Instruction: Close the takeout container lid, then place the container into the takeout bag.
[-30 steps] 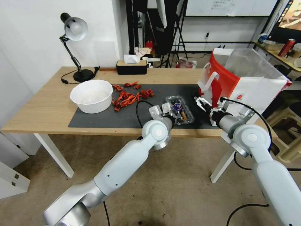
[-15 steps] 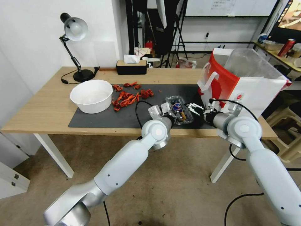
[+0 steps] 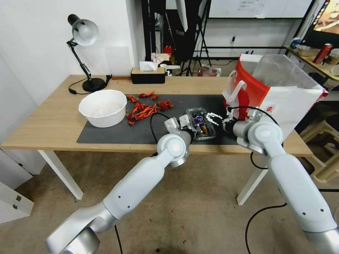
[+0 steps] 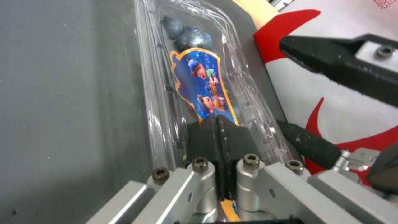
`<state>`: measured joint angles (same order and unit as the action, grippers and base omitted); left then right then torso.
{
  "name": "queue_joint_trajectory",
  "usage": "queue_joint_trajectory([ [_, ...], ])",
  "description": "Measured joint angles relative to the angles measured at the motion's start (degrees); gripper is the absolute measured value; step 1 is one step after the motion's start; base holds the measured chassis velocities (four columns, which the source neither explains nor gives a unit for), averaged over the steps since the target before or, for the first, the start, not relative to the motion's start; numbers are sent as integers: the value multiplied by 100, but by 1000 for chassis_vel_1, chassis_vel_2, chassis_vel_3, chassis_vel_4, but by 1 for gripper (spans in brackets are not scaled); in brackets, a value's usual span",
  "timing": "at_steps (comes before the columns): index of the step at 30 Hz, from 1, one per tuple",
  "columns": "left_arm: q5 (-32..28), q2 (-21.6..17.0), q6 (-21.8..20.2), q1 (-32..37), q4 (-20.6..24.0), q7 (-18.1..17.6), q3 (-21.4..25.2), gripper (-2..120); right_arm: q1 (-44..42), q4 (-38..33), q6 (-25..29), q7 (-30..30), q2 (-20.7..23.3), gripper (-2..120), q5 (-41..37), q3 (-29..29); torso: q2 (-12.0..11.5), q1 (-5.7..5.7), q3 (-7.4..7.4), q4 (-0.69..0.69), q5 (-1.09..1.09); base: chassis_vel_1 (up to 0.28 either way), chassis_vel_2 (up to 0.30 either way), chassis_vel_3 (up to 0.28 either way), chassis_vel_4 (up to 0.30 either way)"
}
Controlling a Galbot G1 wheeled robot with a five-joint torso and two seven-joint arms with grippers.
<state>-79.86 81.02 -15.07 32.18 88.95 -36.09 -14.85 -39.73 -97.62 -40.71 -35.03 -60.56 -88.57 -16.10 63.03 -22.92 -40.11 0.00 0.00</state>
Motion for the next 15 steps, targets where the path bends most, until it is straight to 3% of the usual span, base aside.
queue_joint_trajectory([
  [15, 14, -2, 8, 45, 71, -35, 1, 0, 277, 250, -130, -262, -24, 100, -399, 197, 0, 0, 0, 0, 0, 0, 0, 0, 0],
])
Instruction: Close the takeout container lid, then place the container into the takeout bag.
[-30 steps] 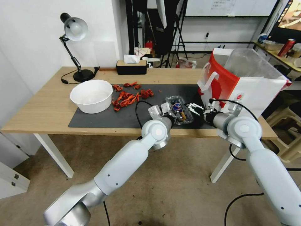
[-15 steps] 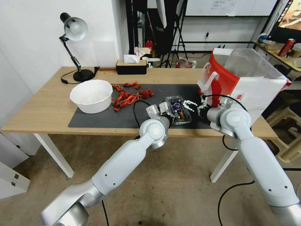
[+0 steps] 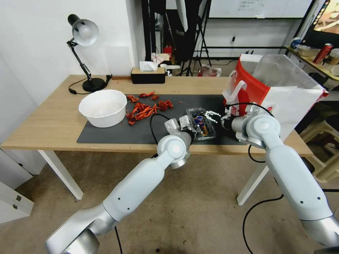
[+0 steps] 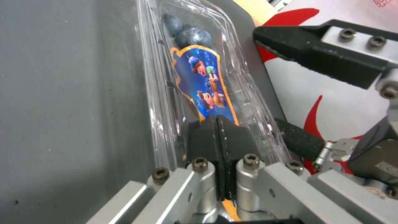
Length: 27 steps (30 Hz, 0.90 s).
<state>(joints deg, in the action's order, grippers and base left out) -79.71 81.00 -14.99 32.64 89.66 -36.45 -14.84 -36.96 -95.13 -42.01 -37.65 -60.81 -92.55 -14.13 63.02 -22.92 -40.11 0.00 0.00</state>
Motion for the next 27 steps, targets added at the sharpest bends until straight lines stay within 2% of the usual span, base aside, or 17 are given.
queue_joint_trajectory([
  [27, -9, -47, 3, 50, 50, 0, 54, 0, 368, 432, 16, -259, -170, 100, -378, 334, 2, 2, 2, 2, 2, 0, 0, 0, 0],
])
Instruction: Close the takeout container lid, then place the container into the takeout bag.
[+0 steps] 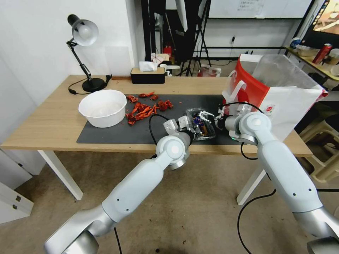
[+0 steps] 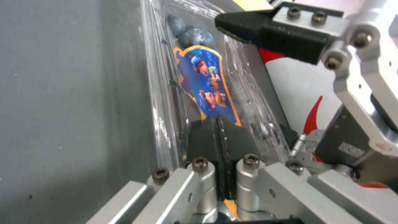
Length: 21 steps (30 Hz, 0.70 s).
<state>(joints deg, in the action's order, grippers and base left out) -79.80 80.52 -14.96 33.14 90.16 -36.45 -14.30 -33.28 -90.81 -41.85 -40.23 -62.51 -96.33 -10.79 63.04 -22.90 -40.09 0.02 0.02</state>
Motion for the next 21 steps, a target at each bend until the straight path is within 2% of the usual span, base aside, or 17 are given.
queue_joint_trajectory([
  [14, 0, -15, 5, 15, 23, -2, 10, 0, 151, 194, 4, -48, -132, 99, 2, 119, 1, 0, 0, 0, -1, 0, 0, 0, 0],
  [17, 1, -10, 6, 37, 47, -11, 11, 0, 152, 199, 4, -20, -129, 87, 4, 142, 0, 0, -1, 1, -2, 0, 0, 0, 0],
  [19, 3, -7, 8, 46, 57, -14, 11, 0, 148, 191, 4, -19, -127, 84, 4, 145, -1, 0, -1, 1, -3, 0, 0, 0, 0],
  [21, 8, -3, 15, 61, 77, -27, 12, 0, 126, 169, 4, -20, -119, 72, 6, 147, -2, -1, -2, 0, -3, 0, 0, 0, 0],
])
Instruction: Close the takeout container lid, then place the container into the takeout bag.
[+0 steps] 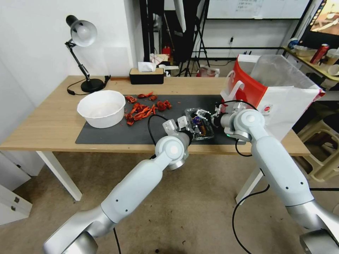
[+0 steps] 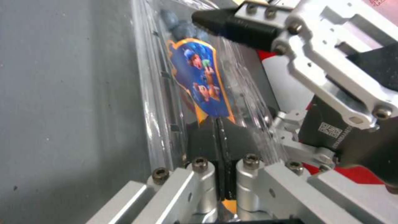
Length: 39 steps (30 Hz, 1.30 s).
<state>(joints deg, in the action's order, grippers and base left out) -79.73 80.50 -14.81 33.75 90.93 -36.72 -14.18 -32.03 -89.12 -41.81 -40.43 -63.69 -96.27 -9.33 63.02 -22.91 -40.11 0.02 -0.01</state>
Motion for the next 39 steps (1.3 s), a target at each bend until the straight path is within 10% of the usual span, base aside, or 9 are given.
queue_joint_trajectory([
  [17, -2, -35, 3, 13, 36, -18, 44, 0, -73, -54, -16, -19, 40, 15, 26, 39, -1, -1, -1, -6, 0, 0, 0, 0, 0],
  [39, -94, -765, -43, 302, 1061, 29, 657, 0, -144, -133, -21, -20, 58, 13, 76, -62, 0, -1, 0, -2, 1, 0, 0, 0, 0],
])
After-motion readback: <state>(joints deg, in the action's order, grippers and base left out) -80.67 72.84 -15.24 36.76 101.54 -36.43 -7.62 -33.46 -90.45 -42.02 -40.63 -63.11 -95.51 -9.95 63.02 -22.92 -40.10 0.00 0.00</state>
